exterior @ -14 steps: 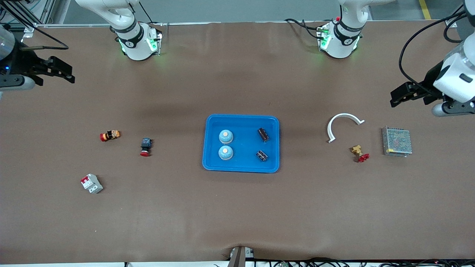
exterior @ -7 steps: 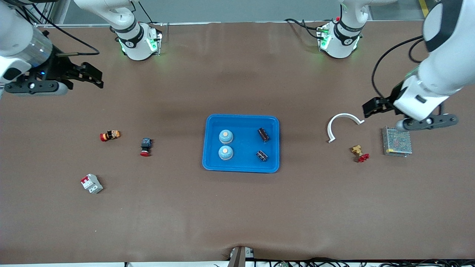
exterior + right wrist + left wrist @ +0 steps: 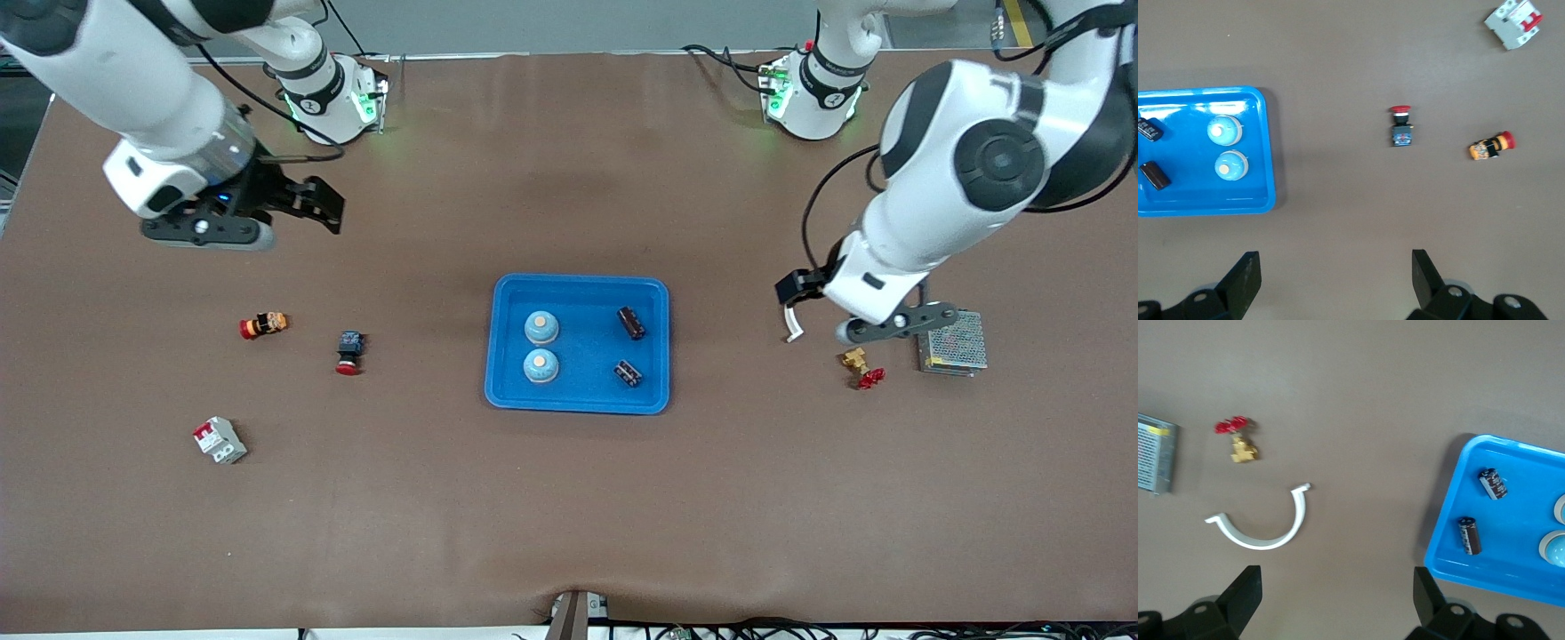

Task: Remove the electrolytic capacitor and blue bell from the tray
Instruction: 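Move the left gripper and the right gripper toward the blue tray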

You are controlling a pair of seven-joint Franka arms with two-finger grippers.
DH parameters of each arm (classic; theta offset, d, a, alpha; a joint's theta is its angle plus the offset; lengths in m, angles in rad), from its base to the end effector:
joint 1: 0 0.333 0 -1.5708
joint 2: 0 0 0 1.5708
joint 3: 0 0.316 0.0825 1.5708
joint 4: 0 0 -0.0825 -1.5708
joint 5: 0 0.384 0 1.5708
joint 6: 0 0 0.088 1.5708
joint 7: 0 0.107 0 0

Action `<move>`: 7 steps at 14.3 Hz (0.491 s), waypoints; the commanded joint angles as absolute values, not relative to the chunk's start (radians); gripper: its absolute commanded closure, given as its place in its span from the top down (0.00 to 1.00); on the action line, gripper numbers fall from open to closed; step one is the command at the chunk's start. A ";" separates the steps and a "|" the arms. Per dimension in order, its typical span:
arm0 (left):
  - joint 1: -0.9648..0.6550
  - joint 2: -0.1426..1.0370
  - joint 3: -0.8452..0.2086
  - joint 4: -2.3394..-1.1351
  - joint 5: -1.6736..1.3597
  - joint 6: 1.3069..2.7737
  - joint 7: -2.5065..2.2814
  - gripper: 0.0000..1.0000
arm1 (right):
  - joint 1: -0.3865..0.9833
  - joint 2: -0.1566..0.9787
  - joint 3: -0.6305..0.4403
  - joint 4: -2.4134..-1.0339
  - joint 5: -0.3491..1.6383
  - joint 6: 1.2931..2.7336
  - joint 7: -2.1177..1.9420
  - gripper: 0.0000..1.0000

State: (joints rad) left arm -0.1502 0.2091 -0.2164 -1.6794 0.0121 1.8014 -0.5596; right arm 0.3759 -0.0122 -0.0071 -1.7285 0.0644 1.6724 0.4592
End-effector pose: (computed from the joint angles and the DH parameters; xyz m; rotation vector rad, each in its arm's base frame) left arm 0.5773 -0.2109 0.4719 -3.1169 -0.3009 0.1384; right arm 0.5143 0.2055 0.5654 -3.0952 0.1523 0.1022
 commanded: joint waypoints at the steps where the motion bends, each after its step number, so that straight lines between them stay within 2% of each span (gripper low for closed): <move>1: -0.196 0.248 -0.216 -1.718 0.032 1.890 -0.653 1.00 | 0.448 0.029 -0.018 -1.729 0.074 1.724 0.564 1.00; 5: -0.281 0.348 -0.215 -1.721 0.032 1.983 -0.811 0.99 | 0.520 0.145 -0.017 -1.727 0.074 1.840 0.595 1.00; 6: -0.297 0.376 -0.215 -1.721 0.032 2.015 -0.852 0.85 | 0.526 0.178 -0.017 -1.726 0.083 1.870 0.598 1.00; 7: -0.316 0.400 -0.215 -1.721 0.032 2.045 -0.882 0.77 | 0.540 0.198 -0.018 -1.726 0.104 1.900 0.598 1.00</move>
State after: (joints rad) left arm -0.2856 0.3618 -0.2171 -1.7234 0.0121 1.9946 -0.8135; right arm 0.5158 0.1461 -0.0072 -1.7392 0.0716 1.8577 0.5834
